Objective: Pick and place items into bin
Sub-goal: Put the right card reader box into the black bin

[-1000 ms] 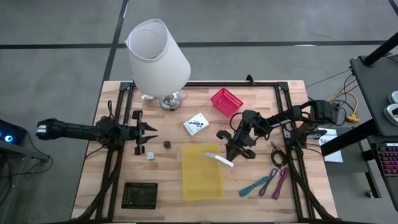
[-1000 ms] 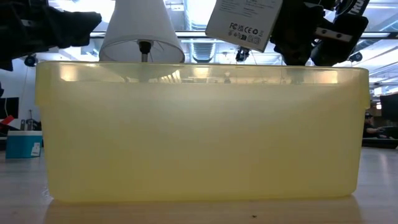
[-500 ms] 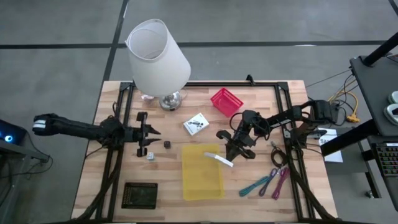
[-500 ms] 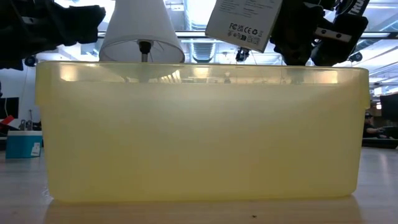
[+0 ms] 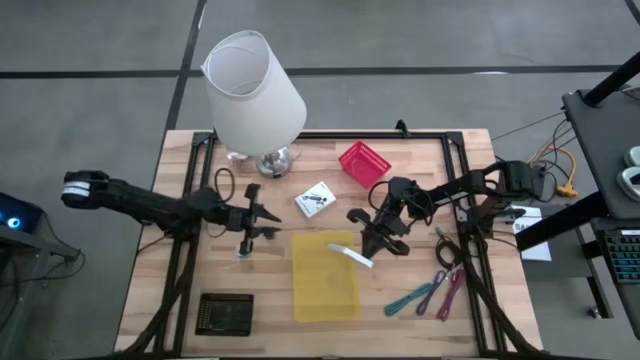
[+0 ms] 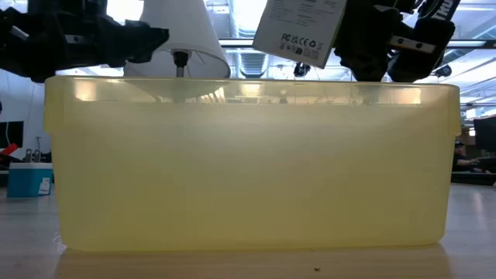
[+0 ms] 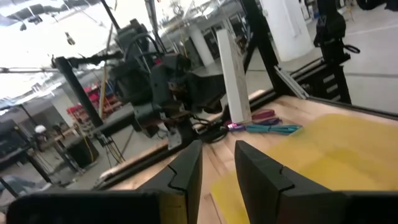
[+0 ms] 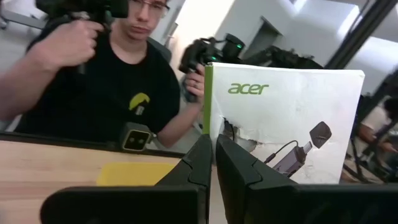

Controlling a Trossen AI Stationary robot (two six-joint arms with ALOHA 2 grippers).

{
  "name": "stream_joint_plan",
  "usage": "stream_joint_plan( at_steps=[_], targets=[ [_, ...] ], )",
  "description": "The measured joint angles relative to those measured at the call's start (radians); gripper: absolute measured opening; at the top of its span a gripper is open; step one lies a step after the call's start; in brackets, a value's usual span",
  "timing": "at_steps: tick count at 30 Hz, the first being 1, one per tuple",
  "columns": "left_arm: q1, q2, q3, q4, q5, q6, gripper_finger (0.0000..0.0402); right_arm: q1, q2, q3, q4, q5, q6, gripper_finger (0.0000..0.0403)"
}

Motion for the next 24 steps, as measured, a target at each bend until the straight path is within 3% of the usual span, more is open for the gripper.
stream_joint_plan(
  at_steps=[24],
  targets=[
    [-0.002,0.313,0.198,0.021,0.021,0.022,0.008,0.0,0.0,0.0,-0.018,0.005,0.0,0.0008]
  ],
)
